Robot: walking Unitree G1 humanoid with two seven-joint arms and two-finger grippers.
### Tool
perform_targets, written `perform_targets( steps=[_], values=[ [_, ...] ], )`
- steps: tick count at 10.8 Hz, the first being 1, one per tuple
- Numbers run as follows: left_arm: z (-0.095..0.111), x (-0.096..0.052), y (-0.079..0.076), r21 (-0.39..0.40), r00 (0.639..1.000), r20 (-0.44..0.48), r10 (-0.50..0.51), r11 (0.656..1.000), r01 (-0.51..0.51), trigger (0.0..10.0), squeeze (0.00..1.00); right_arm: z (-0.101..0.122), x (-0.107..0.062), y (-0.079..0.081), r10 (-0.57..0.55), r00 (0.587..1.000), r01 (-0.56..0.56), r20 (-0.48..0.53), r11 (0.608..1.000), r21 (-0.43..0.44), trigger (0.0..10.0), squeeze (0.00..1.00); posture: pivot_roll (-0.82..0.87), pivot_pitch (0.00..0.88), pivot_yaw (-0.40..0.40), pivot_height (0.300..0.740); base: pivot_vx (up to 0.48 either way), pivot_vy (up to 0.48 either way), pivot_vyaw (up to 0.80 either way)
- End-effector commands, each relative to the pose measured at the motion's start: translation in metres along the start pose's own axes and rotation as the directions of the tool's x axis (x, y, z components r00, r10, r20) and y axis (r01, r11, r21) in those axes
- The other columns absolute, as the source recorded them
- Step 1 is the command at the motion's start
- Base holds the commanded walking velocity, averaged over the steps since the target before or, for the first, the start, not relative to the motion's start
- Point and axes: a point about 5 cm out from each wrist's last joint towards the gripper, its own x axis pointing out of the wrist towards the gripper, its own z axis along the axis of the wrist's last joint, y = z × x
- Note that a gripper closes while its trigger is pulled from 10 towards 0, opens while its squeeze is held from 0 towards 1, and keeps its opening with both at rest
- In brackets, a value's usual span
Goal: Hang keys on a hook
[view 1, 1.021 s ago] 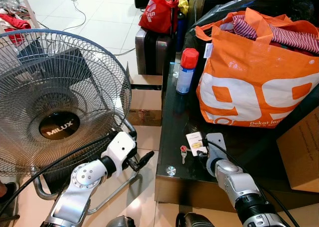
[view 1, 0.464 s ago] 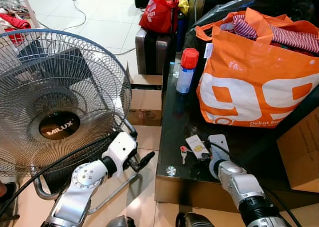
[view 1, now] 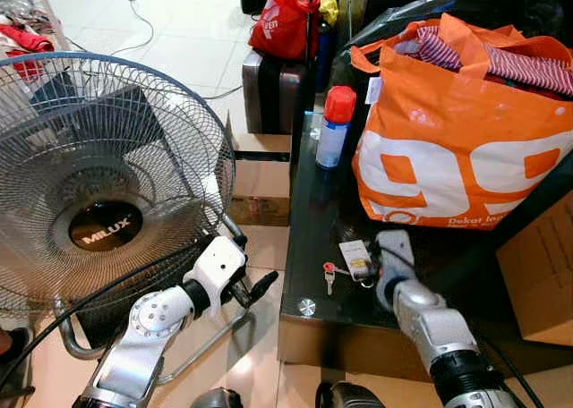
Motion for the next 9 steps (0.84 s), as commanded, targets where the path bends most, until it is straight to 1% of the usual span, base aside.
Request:
perform_targets(
  steps=[1,2,3,4,5,6,7,8,9],
  values=[
    [0.000,0.000,0.001,0.011,1.000,-0.001,-0.009,1.000,0.009,10.0,0.00,0.004,-0.001,-0.002,0.001,1.000,0.001,0.027,0.999,-0.045,0.0,0.00,-0.13,0.103,-0.016,0.740,0.000,0.000,0.00],
    [0.000,0.001,0.001,0.014,1.000,0.000,-0.010,1.000,0.010,10.0,0.00,0.008,-0.001,-0.002,0.007,0.998,-0.001,0.055,0.993,-0.117,0.0,0.00,-0.13,0.097,-0.013,0.740,0.000,0.000,0.00],
    [0.001,0.001,0.001,0.016,1.000,0.001,-0.011,1.000,0.011,10.0,0.00,0.009,-0.001,-0.003,0.016,0.998,-0.006,0.063,0.989,-0.151,0.0,0.00,-0.13,0.095,-0.014,0.740,0.000,0.000,0.00],
    [0.001,0.000,0.001,0.022,1.000,0.000,-0.014,1.000,0.014,10.0,0.00,0.006,-0.005,-0.005,0.054,0.998,-0.047,0.034,0.984,-0.173,10.0,0.00,-0.12,0.092,-0.019,0.740,0.000,0.000,0.00],
    [0.001,-0.001,0.001,0.022,1.000,-0.001,-0.013,1.000,0.013,10.0,0.00,-0.003,-0.013,-0.007,0.105,0.994,-0.106,-0.016,0.986,-0.128,10.0,1.00,-0.12,0.088,-0.022,0.740,0.000,0.000,0.00],
    [0.000,-0.001,0.000,0.021,1.000,-0.004,-0.016,1.000,0.016,10.0,0.00,-0.010,-0.019,-0.011,0.118,0.992,-0.120,-0.037,0.992,-0.050,10.0,1.00,-0.12,0.087,-0.022,0.740,0.000,0.000,0.00],
    [0.000,-0.002,-0.002,0.013,0.999,-0.006,-0.032,0.999,0.032,10.0,0.00,-0.015,-0.027,-0.012,0.160,0.987,-0.157,-0.020,0.980,0.122,10.0,1.00,-0.13,0.086,-0.021,0.740,0.000,0.000,0.00],
    [-0.001,-0.002,-0.003,0.008,0.999,-0.006,-0.035,0.999,0.036,10.0,0.00,-0.017,-0.030,-0.011,0.178,0.984,-0.172,-0.017,0.969,0.178,10.0,1.00,-0.13,0.085,-0.020,0.740,0.000,0.000,0.00],
    [-0.001,-0.002,-0.003,0.002,0.999,-0.007,-0.053,0.999,0.053,10.0,0.00,-0.020,-0.034,-0.010,0.187,0.982,-0.179,-0.020,0.961,0.210,10.0,1.00,-0.13,0.087,-0.016,0.740,0.000,0.000,0.00]
  ],
)
